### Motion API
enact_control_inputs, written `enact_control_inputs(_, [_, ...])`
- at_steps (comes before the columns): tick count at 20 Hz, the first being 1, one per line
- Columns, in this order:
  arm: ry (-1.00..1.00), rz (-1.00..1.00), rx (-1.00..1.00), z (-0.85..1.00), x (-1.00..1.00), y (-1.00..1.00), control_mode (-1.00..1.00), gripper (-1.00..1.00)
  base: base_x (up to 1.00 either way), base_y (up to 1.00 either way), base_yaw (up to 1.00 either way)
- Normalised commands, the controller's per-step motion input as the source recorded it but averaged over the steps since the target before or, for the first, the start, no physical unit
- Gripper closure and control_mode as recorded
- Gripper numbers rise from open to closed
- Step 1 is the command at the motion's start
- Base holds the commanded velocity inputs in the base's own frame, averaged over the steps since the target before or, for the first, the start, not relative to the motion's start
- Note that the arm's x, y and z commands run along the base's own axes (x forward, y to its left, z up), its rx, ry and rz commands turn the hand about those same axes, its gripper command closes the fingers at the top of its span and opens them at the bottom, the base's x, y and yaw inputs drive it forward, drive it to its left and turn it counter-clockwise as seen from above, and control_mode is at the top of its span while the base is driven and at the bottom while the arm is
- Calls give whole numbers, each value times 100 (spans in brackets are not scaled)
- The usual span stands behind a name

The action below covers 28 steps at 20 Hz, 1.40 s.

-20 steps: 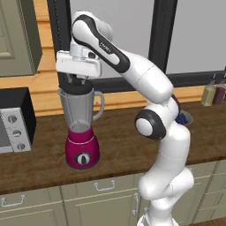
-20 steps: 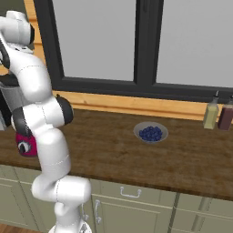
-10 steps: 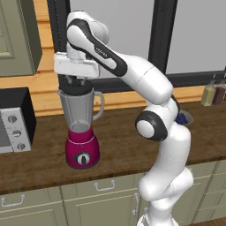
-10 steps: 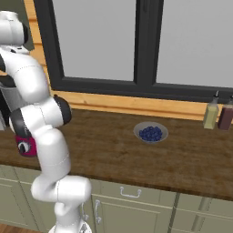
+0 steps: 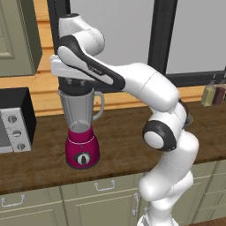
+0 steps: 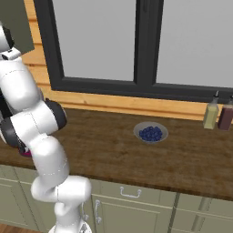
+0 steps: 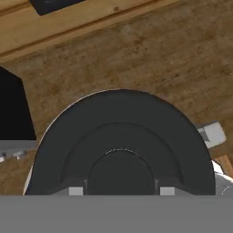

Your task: Close the lid blender by securely placing the lid on top.

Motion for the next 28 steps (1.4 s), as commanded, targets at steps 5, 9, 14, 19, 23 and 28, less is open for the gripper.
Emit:
enact_control_inputs(5, [-29,0,0,-44,0,-1,-100,100,0,0,0])
enact_control_inputs(9, [-24,0,0,-52,9,0,-100,100,0,0,0])
enact_control_inputs(14, [-23,0,0,-54,3,0,-100,100,0,0,0])
enact_control_inputs(19, [-23,0,0,-11,-1,-3,-100,100,0,0,0])
enact_control_inputs(23, [-4,0,-1,-41,2,0,-100,100,0,0,0])
enact_control_inputs(28, [0,0,-7,-72,2,0,-100,100,0,0,0])
